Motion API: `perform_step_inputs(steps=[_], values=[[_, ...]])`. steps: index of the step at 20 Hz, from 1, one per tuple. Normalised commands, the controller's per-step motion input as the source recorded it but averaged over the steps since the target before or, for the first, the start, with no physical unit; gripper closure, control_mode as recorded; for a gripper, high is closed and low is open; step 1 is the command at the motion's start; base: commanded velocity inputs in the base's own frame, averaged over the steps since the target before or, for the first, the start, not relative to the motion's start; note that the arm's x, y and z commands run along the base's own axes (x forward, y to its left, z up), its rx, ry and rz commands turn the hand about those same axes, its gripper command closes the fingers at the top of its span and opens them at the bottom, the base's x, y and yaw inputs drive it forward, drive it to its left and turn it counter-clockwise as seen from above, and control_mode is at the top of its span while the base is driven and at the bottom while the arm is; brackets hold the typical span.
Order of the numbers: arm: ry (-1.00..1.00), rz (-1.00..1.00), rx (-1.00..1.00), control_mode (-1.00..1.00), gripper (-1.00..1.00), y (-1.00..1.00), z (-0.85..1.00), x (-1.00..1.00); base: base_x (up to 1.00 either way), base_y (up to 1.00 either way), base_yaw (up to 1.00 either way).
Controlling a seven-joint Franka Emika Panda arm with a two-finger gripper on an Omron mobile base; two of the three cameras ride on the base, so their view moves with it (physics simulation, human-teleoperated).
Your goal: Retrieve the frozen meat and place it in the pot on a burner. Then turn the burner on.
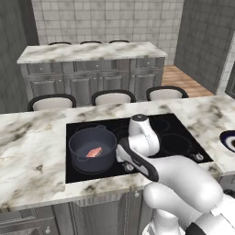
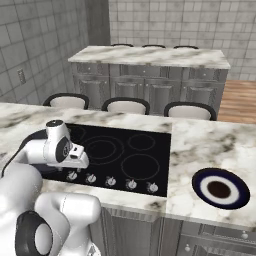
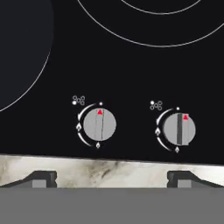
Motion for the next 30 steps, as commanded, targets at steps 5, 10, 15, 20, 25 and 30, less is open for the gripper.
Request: perform_step_inputs(steps=[5,10,15,20,25,30], values=[[0.00,-0.02,0.00,-1.00,-1.00,0.00,-0.26,0.33,0.00,0.00,0.00],[0.00,-0.02,0.00,-1.00,-1.00,0.02,-0.19,0.33,0.00,0.00,0.00],[0.01,-0.04,0.00,-1.00,-1.00,0.23,-0.01,0.15,0.00,0.00,0.00],[0.00,-0.06,0.00,-1.00,-1.00,0.14,-0.07,0.07,0.00,0.00,0.00],[0.00,-0.06,0.00,-1.00,-1.00,0.00,-0.24,-0.11,0.00,0.00,0.00],[0.00,-0.05,0.00,-1.00,-1.00,0.00,-0.18,-0.12,0.00,0.00,0.00]])
